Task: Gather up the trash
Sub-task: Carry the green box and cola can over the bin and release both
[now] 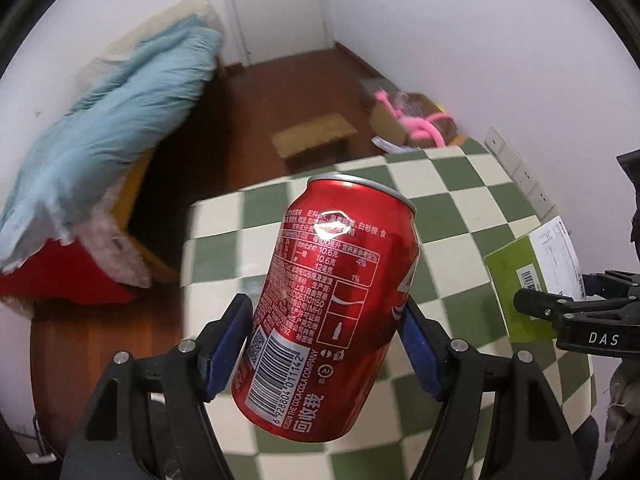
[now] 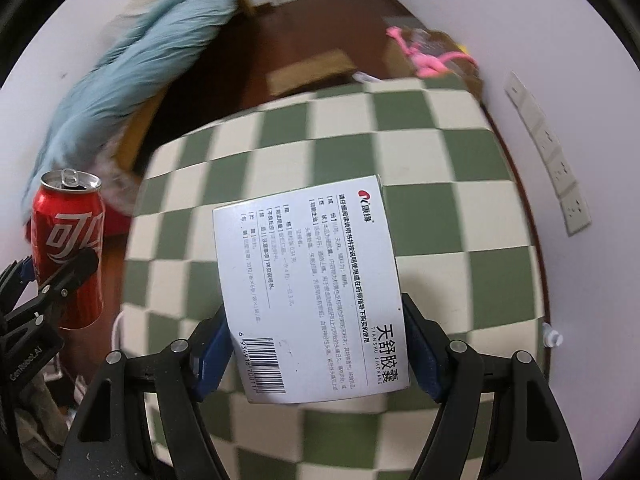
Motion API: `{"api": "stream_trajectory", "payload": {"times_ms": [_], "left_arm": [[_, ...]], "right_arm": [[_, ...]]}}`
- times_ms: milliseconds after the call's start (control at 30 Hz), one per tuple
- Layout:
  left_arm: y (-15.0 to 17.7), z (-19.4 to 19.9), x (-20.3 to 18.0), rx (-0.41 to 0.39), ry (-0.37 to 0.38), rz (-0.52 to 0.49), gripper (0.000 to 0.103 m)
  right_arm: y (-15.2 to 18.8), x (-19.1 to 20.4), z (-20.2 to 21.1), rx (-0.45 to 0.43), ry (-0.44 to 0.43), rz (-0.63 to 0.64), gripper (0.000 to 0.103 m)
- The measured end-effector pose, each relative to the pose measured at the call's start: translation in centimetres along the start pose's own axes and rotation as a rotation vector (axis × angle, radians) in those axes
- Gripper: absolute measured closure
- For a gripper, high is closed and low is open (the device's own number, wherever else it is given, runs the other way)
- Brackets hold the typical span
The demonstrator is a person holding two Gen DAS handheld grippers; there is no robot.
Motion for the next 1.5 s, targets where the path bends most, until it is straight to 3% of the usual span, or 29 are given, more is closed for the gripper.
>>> {"api": "stream_trajectory", "payload": {"times_ms": [367,667,967,1233,1367,1500], "left_arm": [[6.0,7.6,14.1,-0.07,-0.062,0.219,0.033],[12.8,8.8,23.6,-0.05,-0.139,0.359,0.033],[21.0,3.1,31.2,0.095,-0.124,0.528,0.033],[27.8,-5.8,35.8,0.306,0.018,0.727,0.033],[30.0,-9.6,36.8,0.389,0.103,0.83,0.033],[31.2,-11.6,37.4,0.451,0.109,0.846,0.031]], "right_arm": [[4.3,18.0,1.7,-0.024,-0.167,0.213,0.026],[9.2,29.9,-3.5,0.062,-0.244,0.325,0.026],[14.3,36.9,-13.8,0.225,-0.221,0.369,0.026],[18.2,39.8,-24.4,0.401,-0.19,0.336,0.026],[19.0,40.7,-28.2,0.449,-0.153,0.339,0.026],[19.2,41.3,-30.9,0.472,-0.115,0.351,0.026]]}}
Point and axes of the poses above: each gripper's, at about its wrist camera, not at the fingertips, and z roughly against the way its jaws point, x to its left, y to its underside, the point moved 4 cm from there along -z, roughly the way its jaws point, and after that the axes turned 9 degrees about -y, right-handed, at the moved point
